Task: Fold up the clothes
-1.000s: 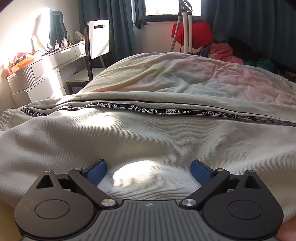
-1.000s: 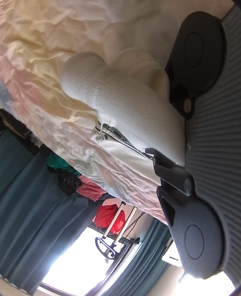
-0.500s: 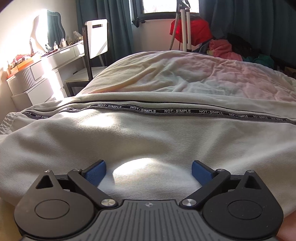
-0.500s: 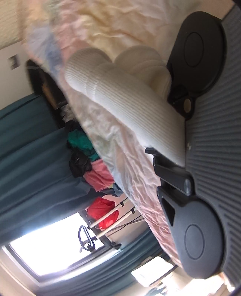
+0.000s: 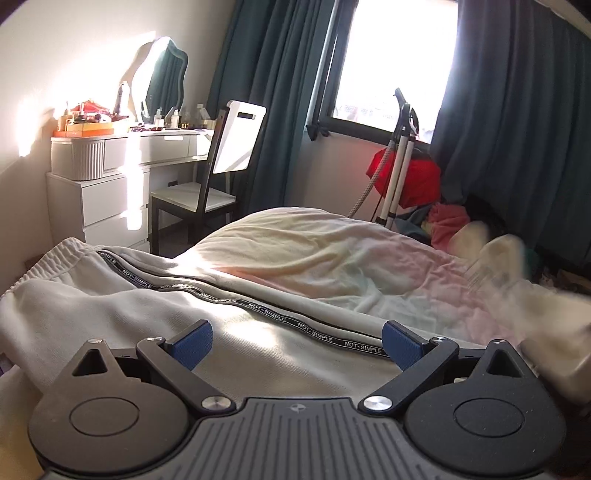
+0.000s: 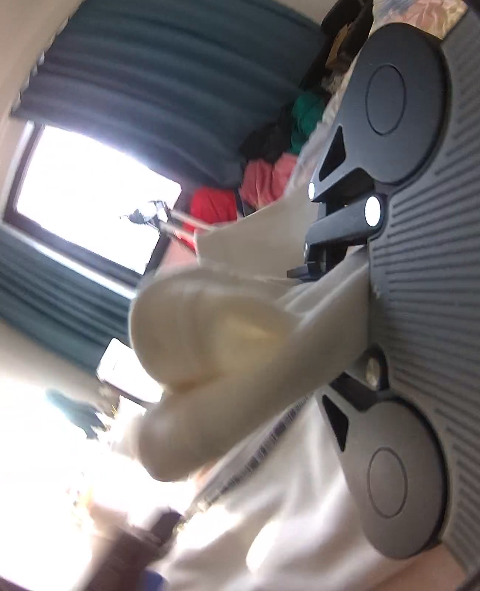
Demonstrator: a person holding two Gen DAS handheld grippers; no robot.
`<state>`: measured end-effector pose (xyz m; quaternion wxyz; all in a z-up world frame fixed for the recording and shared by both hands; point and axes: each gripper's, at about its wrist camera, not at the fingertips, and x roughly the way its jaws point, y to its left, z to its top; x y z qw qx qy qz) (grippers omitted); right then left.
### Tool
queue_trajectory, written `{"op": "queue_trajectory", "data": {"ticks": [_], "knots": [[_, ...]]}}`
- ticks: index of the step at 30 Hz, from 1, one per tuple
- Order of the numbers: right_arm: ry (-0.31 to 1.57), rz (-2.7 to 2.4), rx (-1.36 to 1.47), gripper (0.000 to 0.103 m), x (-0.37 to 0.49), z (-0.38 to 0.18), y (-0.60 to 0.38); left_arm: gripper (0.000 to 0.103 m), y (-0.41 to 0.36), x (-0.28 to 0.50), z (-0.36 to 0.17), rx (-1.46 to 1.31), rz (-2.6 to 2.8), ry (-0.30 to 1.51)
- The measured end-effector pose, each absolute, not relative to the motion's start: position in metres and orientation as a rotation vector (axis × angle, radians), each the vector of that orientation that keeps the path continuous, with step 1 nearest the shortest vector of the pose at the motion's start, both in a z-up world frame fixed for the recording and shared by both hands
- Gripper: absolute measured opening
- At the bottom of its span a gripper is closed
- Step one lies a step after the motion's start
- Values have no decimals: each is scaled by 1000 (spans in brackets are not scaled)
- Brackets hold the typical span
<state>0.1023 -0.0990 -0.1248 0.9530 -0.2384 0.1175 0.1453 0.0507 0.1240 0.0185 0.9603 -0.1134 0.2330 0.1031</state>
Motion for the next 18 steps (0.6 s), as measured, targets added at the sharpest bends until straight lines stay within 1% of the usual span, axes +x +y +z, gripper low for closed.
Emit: {"op": "queue_trajectory", "data": {"ticks": [3,7,10,12,15,18], "knots": [[343,329,-584,11,100,-168,-79,99,128,50,17,-254,215,489],[328,325,-542,12,100,-157,-83,99,127,51,16,-262,202,487],[247,347,-542,12,81,-144,-74,99,126,53,15,-265,192,482],[234,397,-542,12,71,-142,-60,99,126,56,13,-271,180,487],[313,420,-553,13,75,-156,-51,99,123,58,8,-261,169,492],[323,429,-546,14,78,-159,-51,99,124,59,5,-276,145,494]]}}
